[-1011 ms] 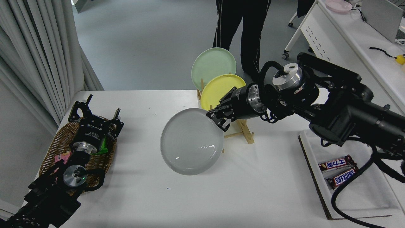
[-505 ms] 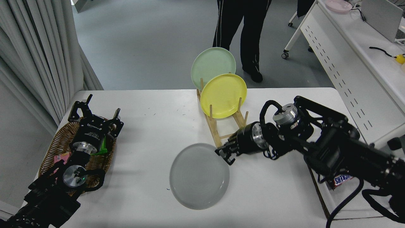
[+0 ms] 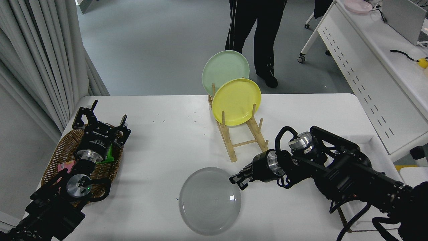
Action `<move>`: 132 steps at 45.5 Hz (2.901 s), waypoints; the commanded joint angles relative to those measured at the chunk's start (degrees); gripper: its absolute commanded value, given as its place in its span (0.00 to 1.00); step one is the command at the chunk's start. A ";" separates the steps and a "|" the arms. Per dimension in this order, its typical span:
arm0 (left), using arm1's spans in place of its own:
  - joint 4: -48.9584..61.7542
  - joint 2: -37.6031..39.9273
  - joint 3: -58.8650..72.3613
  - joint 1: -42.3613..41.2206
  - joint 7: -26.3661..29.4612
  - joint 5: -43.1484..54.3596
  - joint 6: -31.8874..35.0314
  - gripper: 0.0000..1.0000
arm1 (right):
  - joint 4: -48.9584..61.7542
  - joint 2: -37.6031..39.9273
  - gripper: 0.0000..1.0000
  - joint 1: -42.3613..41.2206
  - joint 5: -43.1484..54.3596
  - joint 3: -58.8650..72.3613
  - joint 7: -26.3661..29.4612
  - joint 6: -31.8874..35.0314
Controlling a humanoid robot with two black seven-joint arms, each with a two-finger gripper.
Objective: Place the plate on the table
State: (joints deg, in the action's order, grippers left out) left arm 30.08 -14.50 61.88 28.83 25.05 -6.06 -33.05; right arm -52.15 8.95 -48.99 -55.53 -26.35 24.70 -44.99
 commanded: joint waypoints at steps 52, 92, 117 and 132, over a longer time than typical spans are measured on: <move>-0.02 0.00 0.00 0.00 0.00 0.00 0.00 1.00 | 0.90 0.99 0.00 -1.90 -0.98 4.91 4.31 -0.01; -0.02 0.00 0.00 0.00 0.00 0.00 0.00 1.00 | 5.04 -0.60 0.00 -1.37 0.42 4.56 4.31 -0.01; -0.02 0.00 0.00 0.00 0.00 0.00 0.00 1.00 | 5.04 -0.16 0.00 -1.20 1.21 4.29 4.31 -0.01; 0.07 0.00 0.00 0.00 0.00 0.00 -0.09 1.00 | 5.04 0.02 0.00 -1.02 1.30 4.47 4.22 -0.01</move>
State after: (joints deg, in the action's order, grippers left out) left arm 30.08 -14.50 61.88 28.83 25.05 -6.06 -33.05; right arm -47.11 8.87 -50.11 -54.36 -21.96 29.00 -45.00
